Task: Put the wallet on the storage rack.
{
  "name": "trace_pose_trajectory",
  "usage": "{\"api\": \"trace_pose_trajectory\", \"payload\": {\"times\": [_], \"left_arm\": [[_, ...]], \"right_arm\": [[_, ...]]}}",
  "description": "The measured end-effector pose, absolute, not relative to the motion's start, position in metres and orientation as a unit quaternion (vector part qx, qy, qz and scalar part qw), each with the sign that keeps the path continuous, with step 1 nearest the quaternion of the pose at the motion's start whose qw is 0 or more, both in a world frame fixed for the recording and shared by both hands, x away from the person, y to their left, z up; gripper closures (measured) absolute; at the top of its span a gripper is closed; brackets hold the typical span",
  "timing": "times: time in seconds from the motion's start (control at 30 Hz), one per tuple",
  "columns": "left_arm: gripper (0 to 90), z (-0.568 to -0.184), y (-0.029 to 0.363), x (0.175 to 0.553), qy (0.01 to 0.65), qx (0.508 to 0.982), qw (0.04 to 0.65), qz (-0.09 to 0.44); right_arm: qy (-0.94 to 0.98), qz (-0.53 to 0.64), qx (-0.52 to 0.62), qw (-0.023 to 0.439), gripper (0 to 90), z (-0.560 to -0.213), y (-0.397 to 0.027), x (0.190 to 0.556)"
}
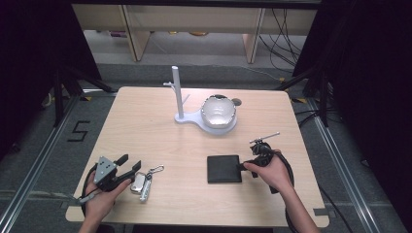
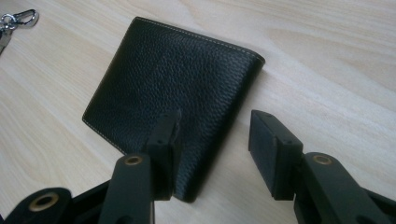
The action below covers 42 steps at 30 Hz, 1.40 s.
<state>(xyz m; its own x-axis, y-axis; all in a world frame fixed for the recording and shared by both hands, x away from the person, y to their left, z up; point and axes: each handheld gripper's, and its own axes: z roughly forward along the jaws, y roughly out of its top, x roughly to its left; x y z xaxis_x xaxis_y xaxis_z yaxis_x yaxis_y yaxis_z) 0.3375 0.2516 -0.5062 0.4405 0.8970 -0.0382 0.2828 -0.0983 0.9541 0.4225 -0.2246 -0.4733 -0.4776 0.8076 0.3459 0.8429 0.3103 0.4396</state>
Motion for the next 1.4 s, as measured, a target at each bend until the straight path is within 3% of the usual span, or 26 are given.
{"api": "trace_pose_trajectory", "payload": {"times": [0.43, 0.47, 0.53, 0.77, 1.4], "left_arm": [[40.9, -0.510, 0.248, 0.338, 0.437, 0.673, 0.517, 0.297], [40.9, -0.511, 0.248, 0.338, 0.438, 0.673, 0.517, 0.297], [40.9, -0.511, 0.248, 0.338, 0.438, 0.673, 0.517, 0.297], [41.0, -0.512, 0.247, 0.337, 0.440, 0.676, 0.512, 0.296], [40.8, -0.514, 0.249, 0.338, 0.440, 0.674, 0.514, 0.296]], "right_arm": [[-0.800, -0.255, -0.540, 0.063, 53.9, -0.476, -0.212, 0.440], [-0.776, -0.233, -0.578, 0.093, 53.7, -0.471, -0.206, 0.437], [-0.798, -0.238, -0.550, 0.069, 53.4, -0.475, -0.209, 0.441], [-0.779, -0.208, -0.583, 0.100, 52.8, -0.472, -0.202, 0.442], [-0.776, -0.182, -0.598, 0.084, 53.2, -0.477, -0.192, 0.451]]}}
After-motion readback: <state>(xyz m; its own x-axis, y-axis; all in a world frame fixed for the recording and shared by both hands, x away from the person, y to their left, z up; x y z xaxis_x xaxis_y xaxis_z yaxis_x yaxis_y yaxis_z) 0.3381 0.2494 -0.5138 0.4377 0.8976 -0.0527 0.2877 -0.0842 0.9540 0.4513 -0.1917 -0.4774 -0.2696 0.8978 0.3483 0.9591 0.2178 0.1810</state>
